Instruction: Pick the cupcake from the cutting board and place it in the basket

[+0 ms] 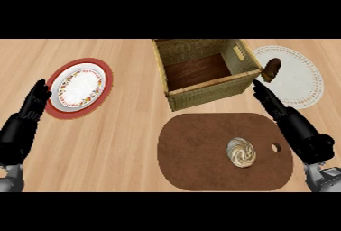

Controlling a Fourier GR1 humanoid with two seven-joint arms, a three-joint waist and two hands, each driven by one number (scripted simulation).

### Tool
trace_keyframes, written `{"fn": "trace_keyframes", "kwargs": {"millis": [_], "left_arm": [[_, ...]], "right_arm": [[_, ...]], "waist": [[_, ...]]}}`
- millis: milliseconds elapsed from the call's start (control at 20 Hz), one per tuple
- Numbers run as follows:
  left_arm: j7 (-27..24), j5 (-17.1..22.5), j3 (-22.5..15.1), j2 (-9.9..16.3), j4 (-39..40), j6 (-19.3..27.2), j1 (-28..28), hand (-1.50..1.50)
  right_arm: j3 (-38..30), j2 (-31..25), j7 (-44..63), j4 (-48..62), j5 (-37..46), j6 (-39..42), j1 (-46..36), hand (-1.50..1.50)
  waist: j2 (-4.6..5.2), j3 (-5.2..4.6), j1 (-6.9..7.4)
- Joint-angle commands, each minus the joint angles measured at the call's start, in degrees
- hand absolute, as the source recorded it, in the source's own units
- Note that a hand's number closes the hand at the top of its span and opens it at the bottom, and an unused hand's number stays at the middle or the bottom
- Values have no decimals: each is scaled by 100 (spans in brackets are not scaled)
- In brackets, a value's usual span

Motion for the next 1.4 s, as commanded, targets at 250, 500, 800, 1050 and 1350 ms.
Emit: {"fn": "trace_keyframes", "kwargs": {"millis": [250, 500, 800, 1050, 1350], "left_arm": [[1532, 317, -568, -911, 1116, 71, 759, 0], [1989, 388, -646, -872, 783, 26, 1137, 0], [1987, 272, -681, -996, 987, 133, 981, 0], [2164, 391, -461, -840, 735, 187, 1146, 0], [2269, 428, -459, -845, 700, 121, 1121, 0]], "right_arm": [[-391, 1373, -700, -45, -1376, 267, -1043, 150], [1564, 2050, -1272, -13, 503, 5, -679, -150], [1644, 1463, 372, -107, 2231, -930, -1267, -150], [1263, 138, 1711, -641, 3169, -369, -1878, -150], [752, -901, 3352, -1680, 2403, 1539, -2915, -150]], "waist": [[61, -140, -39], [-73, -154, -83], [-115, -184, -313], [-190, -188, -420], [-173, -188, -402]]}}
